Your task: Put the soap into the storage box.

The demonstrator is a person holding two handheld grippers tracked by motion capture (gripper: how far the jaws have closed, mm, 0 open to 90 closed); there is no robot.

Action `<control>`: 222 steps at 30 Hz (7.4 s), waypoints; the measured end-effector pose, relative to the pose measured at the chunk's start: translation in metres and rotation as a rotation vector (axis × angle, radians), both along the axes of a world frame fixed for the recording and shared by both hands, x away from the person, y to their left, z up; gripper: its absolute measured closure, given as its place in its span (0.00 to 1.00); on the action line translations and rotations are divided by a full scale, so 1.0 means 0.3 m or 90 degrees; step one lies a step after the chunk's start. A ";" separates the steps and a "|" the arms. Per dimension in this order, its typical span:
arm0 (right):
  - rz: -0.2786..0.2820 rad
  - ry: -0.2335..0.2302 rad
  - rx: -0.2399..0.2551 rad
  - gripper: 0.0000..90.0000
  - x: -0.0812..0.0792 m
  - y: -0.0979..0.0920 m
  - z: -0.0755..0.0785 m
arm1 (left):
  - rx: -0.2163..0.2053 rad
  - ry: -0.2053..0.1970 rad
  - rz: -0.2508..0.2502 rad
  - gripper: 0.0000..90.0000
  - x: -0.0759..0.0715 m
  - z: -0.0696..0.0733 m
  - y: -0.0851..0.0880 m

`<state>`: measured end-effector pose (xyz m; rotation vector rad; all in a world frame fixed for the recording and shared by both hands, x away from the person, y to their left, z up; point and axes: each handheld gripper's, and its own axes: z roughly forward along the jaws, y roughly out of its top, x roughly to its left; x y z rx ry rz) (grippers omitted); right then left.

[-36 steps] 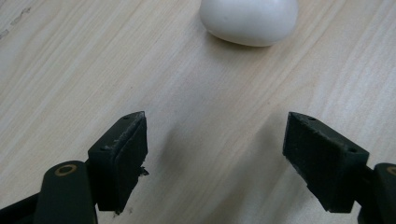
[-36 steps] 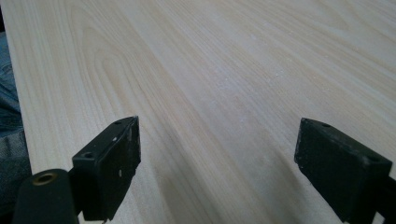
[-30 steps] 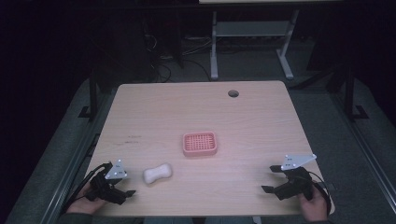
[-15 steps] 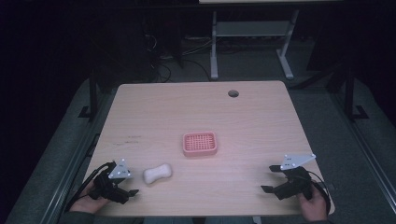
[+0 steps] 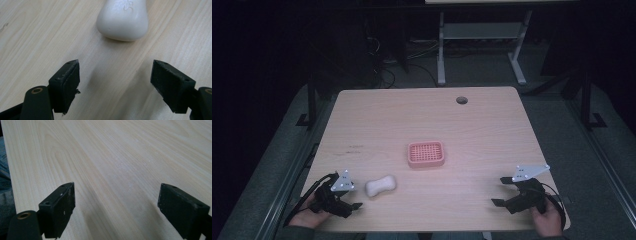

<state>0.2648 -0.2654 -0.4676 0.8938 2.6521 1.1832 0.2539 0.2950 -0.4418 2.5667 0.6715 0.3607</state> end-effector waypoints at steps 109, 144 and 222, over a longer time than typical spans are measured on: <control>0.007 0.003 -0.003 0.16 0.010 0.019 0.000 | 0.005 0.070 -0.113 0.52 0.177 -0.008 -0.224; 0.009 -0.003 -0.002 0.16 0.004 0.013 0.007 | -0.004 0.064 -0.102 0.55 0.169 0.021 -0.228; -0.017 -0.021 0.027 0.16 -0.029 -0.015 0.020 | -0.015 0.072 -0.153 0.55 0.294 0.136 -0.367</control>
